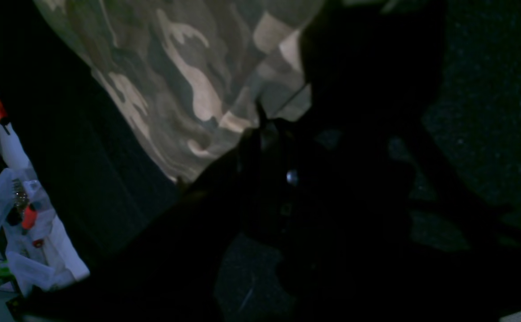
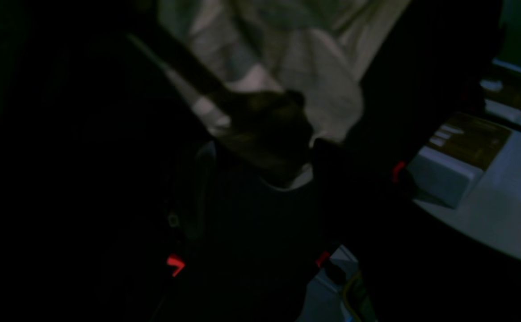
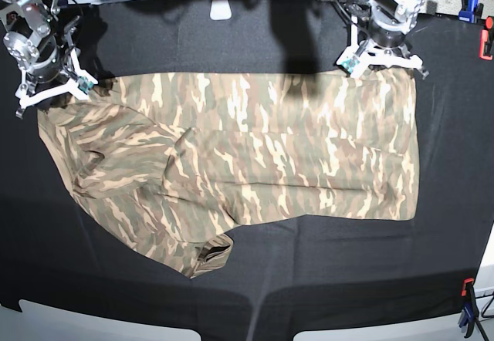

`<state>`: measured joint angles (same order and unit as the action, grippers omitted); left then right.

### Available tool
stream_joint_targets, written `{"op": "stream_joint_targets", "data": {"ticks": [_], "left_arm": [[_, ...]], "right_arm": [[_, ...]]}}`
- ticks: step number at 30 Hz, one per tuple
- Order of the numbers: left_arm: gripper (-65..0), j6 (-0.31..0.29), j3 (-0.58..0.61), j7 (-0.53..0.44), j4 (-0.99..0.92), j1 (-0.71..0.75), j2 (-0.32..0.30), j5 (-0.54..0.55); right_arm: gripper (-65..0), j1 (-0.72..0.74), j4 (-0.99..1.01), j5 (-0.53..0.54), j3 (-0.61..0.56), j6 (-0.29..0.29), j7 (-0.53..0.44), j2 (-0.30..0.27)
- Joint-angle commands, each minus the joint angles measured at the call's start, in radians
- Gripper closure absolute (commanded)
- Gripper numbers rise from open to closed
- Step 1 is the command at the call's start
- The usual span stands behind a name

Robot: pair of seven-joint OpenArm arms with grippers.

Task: Layout the t-shirt on the table in an organized manner, then fold the t-shirt properly
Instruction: 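Grasp the shirt's edge corners with both grippers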

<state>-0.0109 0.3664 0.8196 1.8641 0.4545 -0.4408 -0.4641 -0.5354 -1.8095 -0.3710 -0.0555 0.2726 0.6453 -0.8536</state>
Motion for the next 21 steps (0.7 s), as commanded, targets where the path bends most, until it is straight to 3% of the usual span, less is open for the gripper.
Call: {"op": "stream_joint_targets", "data": {"ticks": [1, 6, 15, 21], "left_arm": [[0.0, 0.008, -0.004, 0.017, 0.008, 0.002, -0.008, -0.007], [0.0, 0.007, -0.004, 0.017, 0.008, 0.002, -0.008, -0.007], [0.0, 0.008, -0.004, 0.017, 0.008, 0.002, -0.008, -0.007], [0.0, 0.008, -0.004, 0.017, 0.008, 0.002, -0.008, -0.007]], "right_arm": [[-32.8, 0.006, -0.006, -0.020, 0.010, -0.010, -0.011, -0.027], [-26.3, 0.009, 0.032, -0.020, 0.010, -0.010, -0.044, -0.027], [-26.0, 0.010, 0.086, -0.023, 0.009, -0.012, -0.081, -0.024], [-26.0, 0.010, 0.086, -0.051, 0.009, -0.094, -0.086, -0.025]]}}
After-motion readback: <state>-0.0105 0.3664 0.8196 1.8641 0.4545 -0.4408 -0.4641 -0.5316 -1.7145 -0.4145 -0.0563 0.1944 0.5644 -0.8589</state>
